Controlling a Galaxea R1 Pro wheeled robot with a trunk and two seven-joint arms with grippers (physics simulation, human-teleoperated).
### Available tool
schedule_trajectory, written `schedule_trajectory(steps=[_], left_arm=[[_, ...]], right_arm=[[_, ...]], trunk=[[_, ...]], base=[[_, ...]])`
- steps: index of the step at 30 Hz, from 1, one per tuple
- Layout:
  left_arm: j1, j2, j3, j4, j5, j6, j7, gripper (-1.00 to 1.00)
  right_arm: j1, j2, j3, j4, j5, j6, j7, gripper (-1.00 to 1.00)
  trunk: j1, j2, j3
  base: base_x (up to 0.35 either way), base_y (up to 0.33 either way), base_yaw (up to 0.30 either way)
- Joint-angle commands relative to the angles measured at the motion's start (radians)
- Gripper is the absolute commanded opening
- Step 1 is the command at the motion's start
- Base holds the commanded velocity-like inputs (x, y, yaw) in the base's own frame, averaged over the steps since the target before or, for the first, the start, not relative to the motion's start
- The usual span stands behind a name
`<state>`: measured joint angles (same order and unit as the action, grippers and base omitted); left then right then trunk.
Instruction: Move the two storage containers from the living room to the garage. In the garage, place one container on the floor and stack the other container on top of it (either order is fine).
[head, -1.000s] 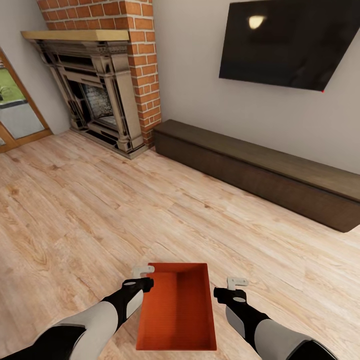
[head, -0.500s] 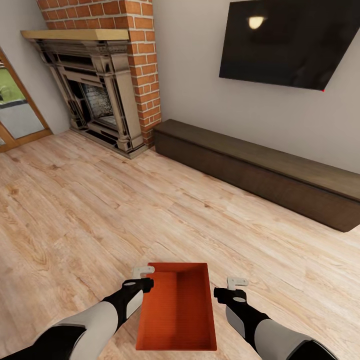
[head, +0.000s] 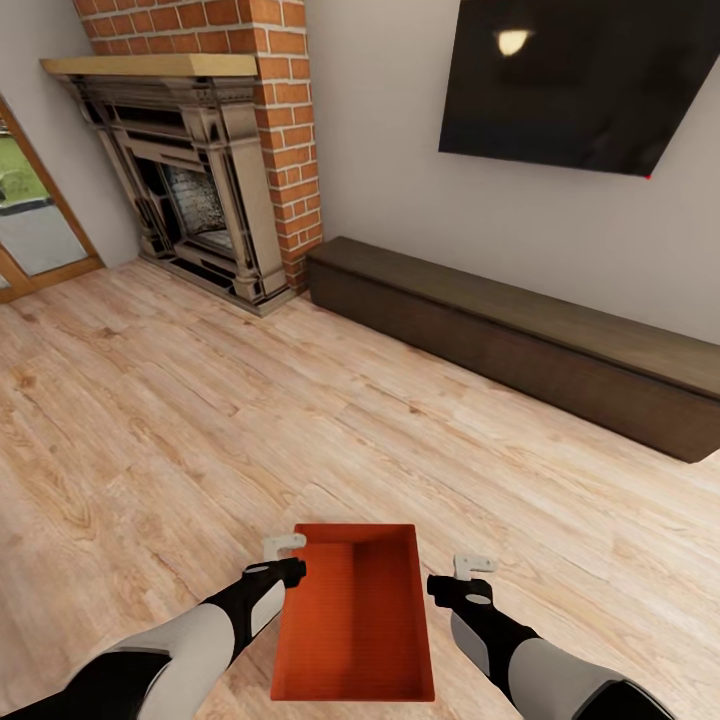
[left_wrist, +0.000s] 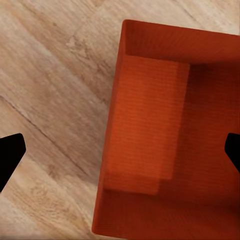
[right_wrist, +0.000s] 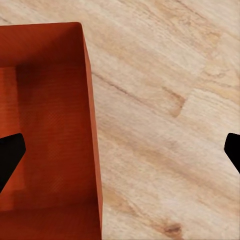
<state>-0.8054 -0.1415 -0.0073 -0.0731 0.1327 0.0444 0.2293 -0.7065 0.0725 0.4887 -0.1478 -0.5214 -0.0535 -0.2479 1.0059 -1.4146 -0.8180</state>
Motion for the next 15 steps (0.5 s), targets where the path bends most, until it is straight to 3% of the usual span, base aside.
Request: schedule_trajectory(steps=[1, 15], left_arm=[[0.000, -0.001, -0.002, -0.002, 0.009, 0.004, 0.003, 1.00], [0.000, 0.002, -0.002, -0.002, 0.013, 0.006, 0.004, 1.00]], right_arm=[[-0.001, 0.000, 0.008, 0.001, -0.010, -0.004, -0.004, 1.00], [-0.001, 0.010, 0.006, 0.006, -0.003, -0.005, -0.004, 1.00]], trunk=[[0.004, -0.008, -0.004], [0.058, -0.106, -0.048]], base=[[0.000, 0.000, 0.000], [0.000, 0.000, 0.000]])
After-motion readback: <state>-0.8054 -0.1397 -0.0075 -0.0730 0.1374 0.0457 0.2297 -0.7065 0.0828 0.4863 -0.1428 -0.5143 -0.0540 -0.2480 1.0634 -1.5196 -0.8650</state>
